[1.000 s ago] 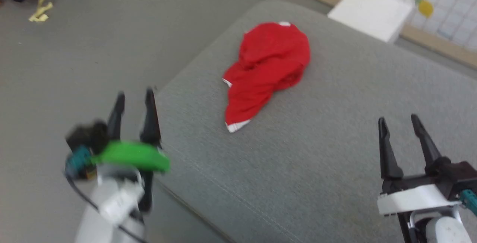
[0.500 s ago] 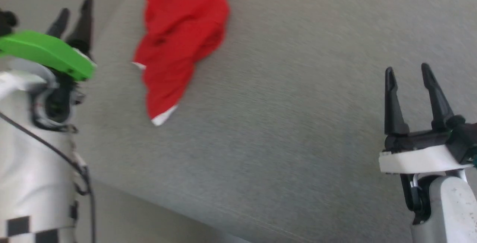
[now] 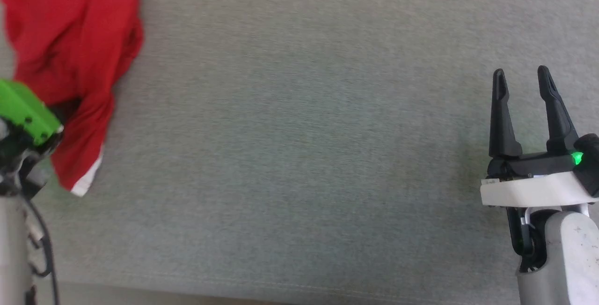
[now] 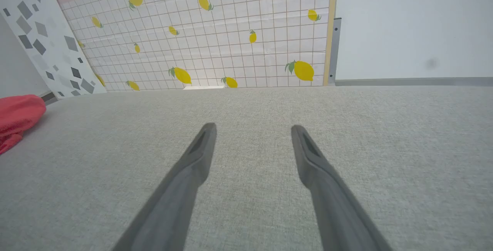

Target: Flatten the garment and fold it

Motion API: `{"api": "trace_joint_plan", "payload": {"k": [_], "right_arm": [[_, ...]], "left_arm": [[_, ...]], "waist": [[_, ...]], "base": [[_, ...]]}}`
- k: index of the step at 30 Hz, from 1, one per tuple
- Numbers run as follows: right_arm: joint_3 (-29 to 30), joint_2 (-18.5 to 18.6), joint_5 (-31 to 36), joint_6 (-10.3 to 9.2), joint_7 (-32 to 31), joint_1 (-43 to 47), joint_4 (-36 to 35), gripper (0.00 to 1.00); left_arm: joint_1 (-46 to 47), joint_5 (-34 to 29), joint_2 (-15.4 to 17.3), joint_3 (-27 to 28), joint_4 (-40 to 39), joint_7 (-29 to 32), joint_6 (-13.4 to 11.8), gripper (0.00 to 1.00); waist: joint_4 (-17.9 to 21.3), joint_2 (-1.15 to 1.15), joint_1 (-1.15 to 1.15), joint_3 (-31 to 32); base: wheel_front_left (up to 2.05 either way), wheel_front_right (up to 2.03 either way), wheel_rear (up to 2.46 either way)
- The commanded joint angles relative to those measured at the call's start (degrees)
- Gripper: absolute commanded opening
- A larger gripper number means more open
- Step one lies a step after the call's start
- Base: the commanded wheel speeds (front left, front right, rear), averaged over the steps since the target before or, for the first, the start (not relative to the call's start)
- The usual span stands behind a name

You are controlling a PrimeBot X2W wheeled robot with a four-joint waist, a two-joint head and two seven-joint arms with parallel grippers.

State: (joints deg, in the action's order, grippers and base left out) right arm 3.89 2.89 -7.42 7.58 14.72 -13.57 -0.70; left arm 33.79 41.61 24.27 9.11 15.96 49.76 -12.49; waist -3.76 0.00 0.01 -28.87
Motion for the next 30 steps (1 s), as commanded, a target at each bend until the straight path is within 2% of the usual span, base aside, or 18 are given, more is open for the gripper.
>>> {"api": "trace_joint_plan", "payload": {"k": [1, 4, 7, 8, 9, 10, 15, 19, 22, 26, 30], "right_arm": [[-0.1, 0.0, -0.5, -0.09, 0.3, -1.2, -0.1, 1.0], [-0.2, 0.0, -0.8, -0.09, 0.3, -1.3, -0.1, 1.0], [-0.1, 0.0, -0.9, -0.09, 0.3, -1.4, -0.1, 1.0], [-0.1, 0.0, -0.9, -0.09, 0.3, -1.4, -0.1, 1.0], [0.0, 0.0, -0.9, -0.09, 0.3, -1.3, -0.1, 1.0], [0.2, 0.0, -0.9, -0.09, 0.3, -1.3, 0.0, 1.0], [0.5, 0.0, -0.5, -0.09, 0.3, -0.7, 0.3, 1.0], [0.8, 0.0, -0.2, -0.09, 0.3, 0.4, 0.7, 1.0], [1.3, 0.0, 0.1, -0.09, 0.3, 1.8, 1.2, 1.0], [2.1, 0.0, 0.5, -0.09, 0.3, 4.1, 1.5, 1.0], [2.6, 0.0, 0.7, -0.09, 0.3, 6.9, 2.0, 1.0]], "left_arm": [[-2.2, -0.3, 1.1, -0.1, -0.6, 1.9, -1.5, 1.0], [-5.4, -0.9, 2.0, -0.4, -2.1, 5.0, -3.7, 1.0], [-7.4, -1.4, 2.1, -0.6, -3.8, 5.5, -4.4, 1.0], [-8.1, -1.5, 2.3, -0.9, -4.3, 5.6, -4.1, 0.64], [-8.5, -1.9, 2.6, -1.1, -4.8, 5.3, -3.8, 0.37], [-8.9, -2.5, 3.0, -1.1, -5.6, 3.9, -3.2, 0.0], [-7.9, -4.5, 3.4, -0.3, -6.0, -5.5, -0.2, 0.0], [-5.9, -6.9, 3.0, 0.7, -5.0, -17.6, 2.6, 0.0], [-4.1, -9.0, 2.7, 0.9, -4.1, -27.7, 4.7, 0.0], [-1.8, -12.5, 2.4, 0.2, -3.5, -39.3, 6.4, 0.0], [-0.2, -14.6, 1.7, -1.7, -3.0, -47.4, 8.8, 0.0]], "waist": [[4.3, 0.0, -0.01, -3.5], [4.7, 0.0, -0.01, -3.5], [4.9, 0.0, -0.01, -3.2], [4.9, 0.0, -0.01, -3.0], [4.8, 0.0, -0.01, -2.9], [4.7, 0.0, -0.01, -2.7], [4.0, 0.0, -0.01, -0.9], [3.0, 0.0, -0.01, 2.3], [2.0, 0.0, -0.01, 6.1], [0.8, 0.0, -0.01, 11.2], [0.0, 0.0, -0.01, 16.8]], "base": [[0.0, 0.0, 0.0], [0.0, 0.0, 0.0], [0.0, 0.0, 0.0], [0.0, 0.0, 0.0], [0.0, 0.0, 0.0], [0.0, 0.0, 0.0], [0.0, 0.0, 0.0], [0.0, 0.0, 0.0], [0.0, 0.0, 0.0], [0.0, 0.0, 0.0], [0.0, 0.0, 0.0]]}}
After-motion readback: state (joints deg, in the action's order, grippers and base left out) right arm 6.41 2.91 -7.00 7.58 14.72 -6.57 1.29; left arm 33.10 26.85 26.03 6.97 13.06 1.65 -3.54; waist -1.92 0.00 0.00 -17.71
